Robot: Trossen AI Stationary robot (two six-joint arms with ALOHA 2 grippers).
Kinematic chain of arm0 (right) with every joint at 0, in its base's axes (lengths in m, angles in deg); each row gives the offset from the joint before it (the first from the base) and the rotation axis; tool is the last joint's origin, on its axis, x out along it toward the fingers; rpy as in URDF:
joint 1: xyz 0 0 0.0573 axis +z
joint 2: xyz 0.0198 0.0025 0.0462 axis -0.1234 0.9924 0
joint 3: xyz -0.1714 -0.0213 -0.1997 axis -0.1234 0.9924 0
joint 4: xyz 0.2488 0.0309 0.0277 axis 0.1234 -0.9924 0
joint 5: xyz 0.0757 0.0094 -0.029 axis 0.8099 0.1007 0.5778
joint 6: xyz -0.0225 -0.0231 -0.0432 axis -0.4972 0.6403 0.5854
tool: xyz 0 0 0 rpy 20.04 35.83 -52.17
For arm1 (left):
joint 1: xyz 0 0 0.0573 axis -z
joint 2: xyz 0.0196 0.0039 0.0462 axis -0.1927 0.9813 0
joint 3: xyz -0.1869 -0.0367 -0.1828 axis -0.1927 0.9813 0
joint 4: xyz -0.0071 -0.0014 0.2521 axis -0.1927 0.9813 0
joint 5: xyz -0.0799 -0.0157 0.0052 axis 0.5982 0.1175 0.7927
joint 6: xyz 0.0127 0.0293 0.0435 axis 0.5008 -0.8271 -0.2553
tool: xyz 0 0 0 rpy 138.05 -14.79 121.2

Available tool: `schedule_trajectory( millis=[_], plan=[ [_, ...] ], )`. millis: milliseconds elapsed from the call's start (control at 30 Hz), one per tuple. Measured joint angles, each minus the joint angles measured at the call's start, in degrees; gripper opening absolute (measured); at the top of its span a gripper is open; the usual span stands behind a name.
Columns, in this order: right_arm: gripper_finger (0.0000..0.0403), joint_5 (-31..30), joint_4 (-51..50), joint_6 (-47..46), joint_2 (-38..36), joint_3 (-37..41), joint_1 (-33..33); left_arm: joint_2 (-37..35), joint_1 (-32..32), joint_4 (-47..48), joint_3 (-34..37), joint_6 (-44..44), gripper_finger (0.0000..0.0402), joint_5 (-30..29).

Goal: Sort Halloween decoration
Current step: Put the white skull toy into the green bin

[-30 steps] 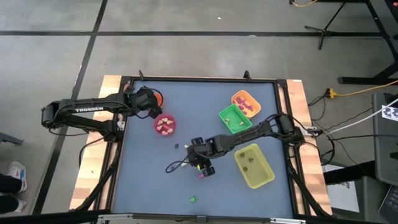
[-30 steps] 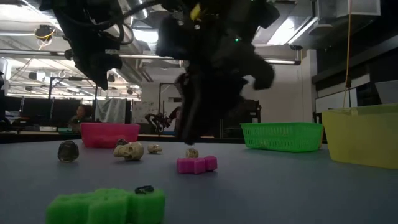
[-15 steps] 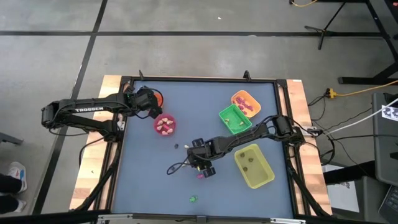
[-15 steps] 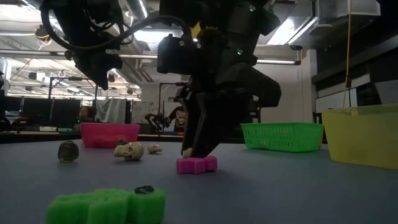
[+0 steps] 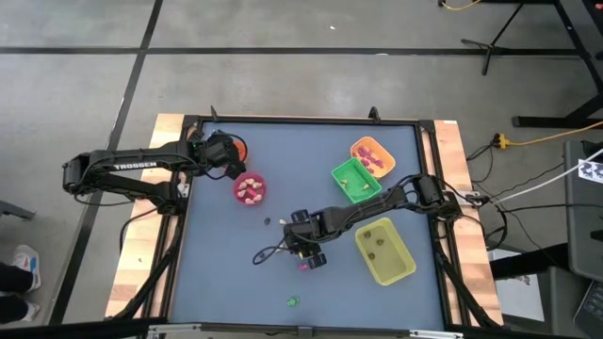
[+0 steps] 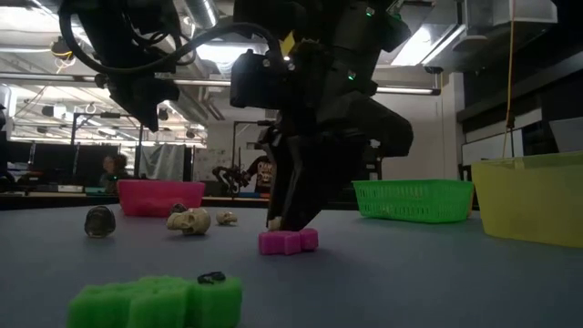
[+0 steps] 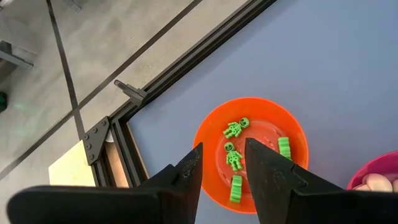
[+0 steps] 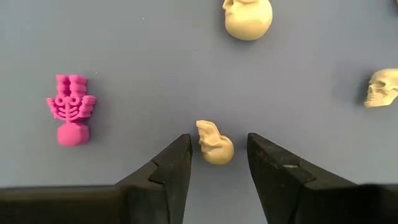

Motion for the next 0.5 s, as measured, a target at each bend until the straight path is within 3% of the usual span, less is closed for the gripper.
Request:
schedule_trajectory(
  millis=[333,500],
  plan=[
    [0.0073,0.4,-0.1,0.0,0.1,0.0,0.1,0.0,0.0,0.0,0.0,0.0,0.0103,0.0],
    [0.0054,0.4,-0.1,0.0,0.1,0.0,0.1,0.0,0.0,0.0,0.0,0.0,0.0103,0.0]
  ],
)
